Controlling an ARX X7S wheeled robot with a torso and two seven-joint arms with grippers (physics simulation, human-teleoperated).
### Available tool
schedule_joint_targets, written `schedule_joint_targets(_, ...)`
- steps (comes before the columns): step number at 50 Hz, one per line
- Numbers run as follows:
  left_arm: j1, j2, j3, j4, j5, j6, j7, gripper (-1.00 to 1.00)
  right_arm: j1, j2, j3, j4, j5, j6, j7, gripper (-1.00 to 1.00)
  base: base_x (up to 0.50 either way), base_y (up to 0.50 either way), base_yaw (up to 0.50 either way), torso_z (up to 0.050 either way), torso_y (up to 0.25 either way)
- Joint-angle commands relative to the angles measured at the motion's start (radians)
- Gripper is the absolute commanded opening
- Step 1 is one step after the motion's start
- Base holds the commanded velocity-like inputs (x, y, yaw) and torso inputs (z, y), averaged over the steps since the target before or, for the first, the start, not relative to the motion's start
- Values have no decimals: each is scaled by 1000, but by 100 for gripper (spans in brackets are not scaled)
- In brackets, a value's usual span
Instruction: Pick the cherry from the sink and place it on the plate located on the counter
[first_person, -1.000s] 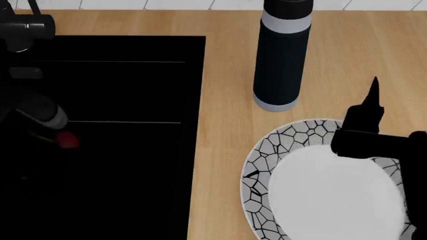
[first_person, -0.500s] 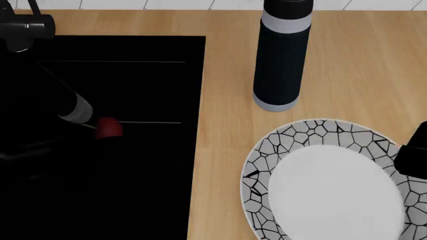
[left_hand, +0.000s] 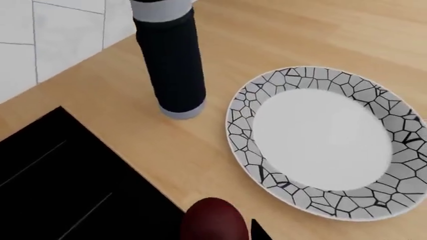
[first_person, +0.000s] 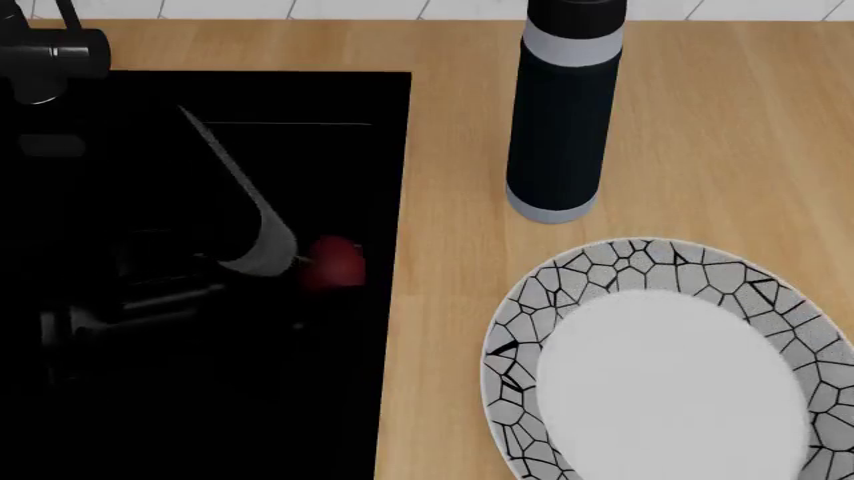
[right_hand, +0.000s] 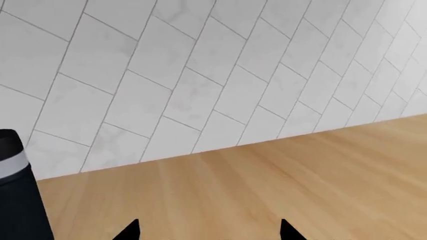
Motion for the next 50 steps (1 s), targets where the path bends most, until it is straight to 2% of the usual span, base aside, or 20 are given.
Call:
schedule_joint_targets(1,-69,80,39,9,-43,-41,-25,-100,-26,3,45,-14,19,4,-2,100,0,0,0,0,0)
schedule_joint_targets(13,-177,202,88,-29,-75,-84,-53,-100,-36,8,73,-23,41,11,0,100,0,0,0,0,0)
schedule_joint_targets(28,-242,311,136,-90,-75,-79,-67,-100,-49,16,121,-32,75,24,3,100,0,0,0,0,0)
schedule_joint_targets(43,-288,377,200,-223,22,-16,24,-100,-76,17,145,-29,75,8,-5,100,0,0,0,0,0)
schedule_joint_targets(50,-329,436,228,-322,43,1,57,-100,-87,19,152,-25,74,-1,-10,100,0,0,0,0,0)
